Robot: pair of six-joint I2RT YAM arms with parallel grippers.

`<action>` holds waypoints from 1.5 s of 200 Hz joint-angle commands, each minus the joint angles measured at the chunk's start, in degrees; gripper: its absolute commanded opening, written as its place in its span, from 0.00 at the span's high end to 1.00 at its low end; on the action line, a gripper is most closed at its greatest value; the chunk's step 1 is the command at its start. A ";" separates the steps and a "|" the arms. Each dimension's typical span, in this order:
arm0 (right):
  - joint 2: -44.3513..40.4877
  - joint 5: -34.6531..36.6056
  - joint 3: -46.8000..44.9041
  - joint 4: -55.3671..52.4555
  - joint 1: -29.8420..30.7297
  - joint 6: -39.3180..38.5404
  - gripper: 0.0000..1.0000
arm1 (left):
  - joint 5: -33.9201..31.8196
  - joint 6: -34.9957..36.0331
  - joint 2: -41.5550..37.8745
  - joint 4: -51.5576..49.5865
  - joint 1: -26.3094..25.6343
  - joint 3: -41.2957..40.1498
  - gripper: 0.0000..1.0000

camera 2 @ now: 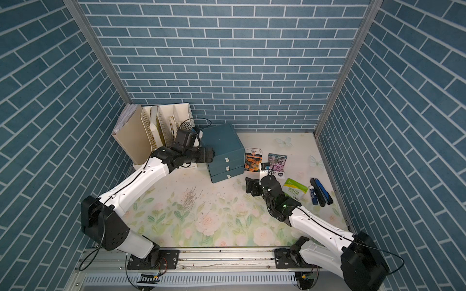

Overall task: Take the seed bags out of the drawer
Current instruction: Reset both arms

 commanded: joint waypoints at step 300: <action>23.55 -0.57 -5.86 36.01 -38.68 -21.25 0.00 | -28.09 13.49 -29.03 58.18 12.28 -57.30 0.00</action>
